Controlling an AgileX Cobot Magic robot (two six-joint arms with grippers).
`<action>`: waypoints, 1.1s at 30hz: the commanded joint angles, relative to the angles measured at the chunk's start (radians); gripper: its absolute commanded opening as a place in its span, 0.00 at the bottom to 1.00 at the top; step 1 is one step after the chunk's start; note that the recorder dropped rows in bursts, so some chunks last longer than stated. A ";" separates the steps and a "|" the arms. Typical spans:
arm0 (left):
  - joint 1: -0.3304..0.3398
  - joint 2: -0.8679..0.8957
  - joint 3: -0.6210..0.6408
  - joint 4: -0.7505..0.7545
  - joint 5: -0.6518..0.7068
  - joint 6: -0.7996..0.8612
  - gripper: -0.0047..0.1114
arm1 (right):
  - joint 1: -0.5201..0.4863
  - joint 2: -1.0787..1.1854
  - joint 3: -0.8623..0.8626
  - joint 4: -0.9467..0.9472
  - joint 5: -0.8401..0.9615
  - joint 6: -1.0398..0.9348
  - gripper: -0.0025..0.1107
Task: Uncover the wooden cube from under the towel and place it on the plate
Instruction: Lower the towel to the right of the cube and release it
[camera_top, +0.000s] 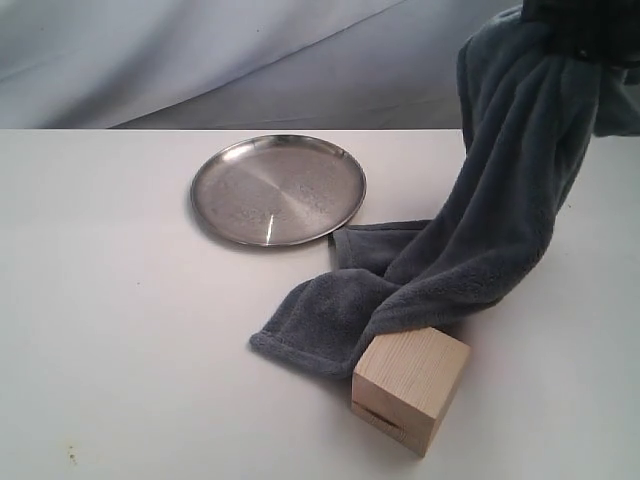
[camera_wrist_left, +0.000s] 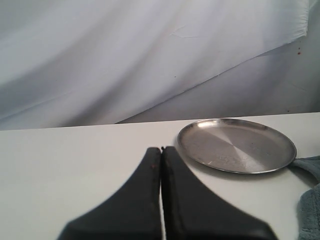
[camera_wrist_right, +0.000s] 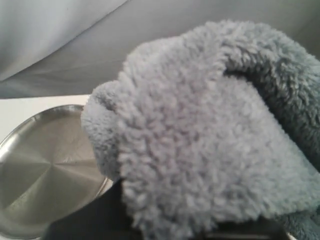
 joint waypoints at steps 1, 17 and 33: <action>-0.005 -0.004 0.004 -0.002 -0.002 -0.003 0.04 | 0.050 0.068 0.001 0.011 -0.059 0.001 0.02; -0.005 -0.004 0.004 -0.002 -0.002 -0.003 0.04 | 0.185 0.320 0.001 0.015 -0.075 0.001 0.02; -0.005 -0.004 0.004 -0.002 -0.002 -0.003 0.04 | 0.225 0.480 0.001 0.082 0.070 -0.076 0.02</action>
